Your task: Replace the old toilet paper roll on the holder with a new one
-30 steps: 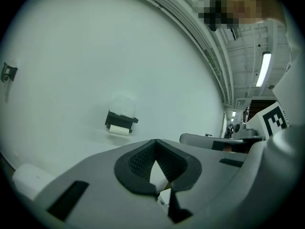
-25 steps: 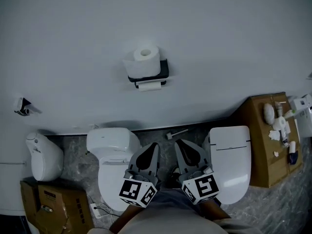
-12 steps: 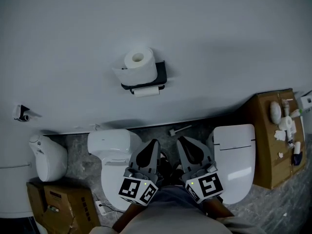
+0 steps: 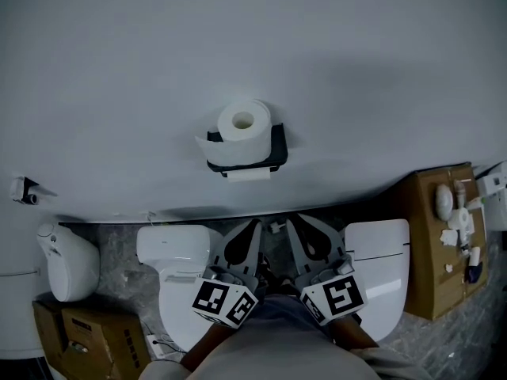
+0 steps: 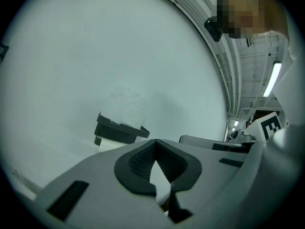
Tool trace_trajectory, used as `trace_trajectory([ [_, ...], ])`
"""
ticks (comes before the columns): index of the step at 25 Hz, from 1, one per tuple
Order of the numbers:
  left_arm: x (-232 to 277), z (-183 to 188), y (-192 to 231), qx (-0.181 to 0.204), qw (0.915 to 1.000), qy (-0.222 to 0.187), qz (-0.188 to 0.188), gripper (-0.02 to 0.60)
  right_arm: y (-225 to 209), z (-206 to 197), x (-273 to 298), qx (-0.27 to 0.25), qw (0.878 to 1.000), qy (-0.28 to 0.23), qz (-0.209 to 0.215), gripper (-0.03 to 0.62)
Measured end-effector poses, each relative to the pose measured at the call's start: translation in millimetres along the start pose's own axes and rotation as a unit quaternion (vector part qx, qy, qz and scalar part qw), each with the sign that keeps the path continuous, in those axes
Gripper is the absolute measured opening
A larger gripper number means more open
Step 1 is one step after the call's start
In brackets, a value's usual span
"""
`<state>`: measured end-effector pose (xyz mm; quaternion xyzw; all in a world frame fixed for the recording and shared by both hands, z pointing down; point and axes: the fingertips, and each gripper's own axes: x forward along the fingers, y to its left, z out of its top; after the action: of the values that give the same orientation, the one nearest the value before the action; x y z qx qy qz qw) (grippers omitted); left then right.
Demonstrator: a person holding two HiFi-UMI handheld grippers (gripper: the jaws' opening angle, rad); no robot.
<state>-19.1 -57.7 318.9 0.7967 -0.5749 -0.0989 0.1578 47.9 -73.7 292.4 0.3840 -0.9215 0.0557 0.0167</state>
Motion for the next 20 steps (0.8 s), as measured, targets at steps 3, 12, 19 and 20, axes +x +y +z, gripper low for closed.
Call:
trace_trajectory([
  [3,11,4,12,-0.016,0.9998,-0.008,-0.012,0.005,3,4,16,-0.009,1.0,-0.003,0.005,0.018],
  [12,28,9,48,-0.114,0.9925,-0.027,-0.035,0.005,8,10,48,-0.024,1.0,-0.018,0.003,0.018],
  [19,35,7,82,-0.289,0.9511,-0.102,-0.038,0.006,-4,10,59,-0.015,1.0,-0.016,-0.017,0.032],
  [20,38,7,86,-0.307,0.9447,-0.11,-0.036,0.005,-6,11,61,-0.014,1.0,-0.015,-0.017,0.043],
])
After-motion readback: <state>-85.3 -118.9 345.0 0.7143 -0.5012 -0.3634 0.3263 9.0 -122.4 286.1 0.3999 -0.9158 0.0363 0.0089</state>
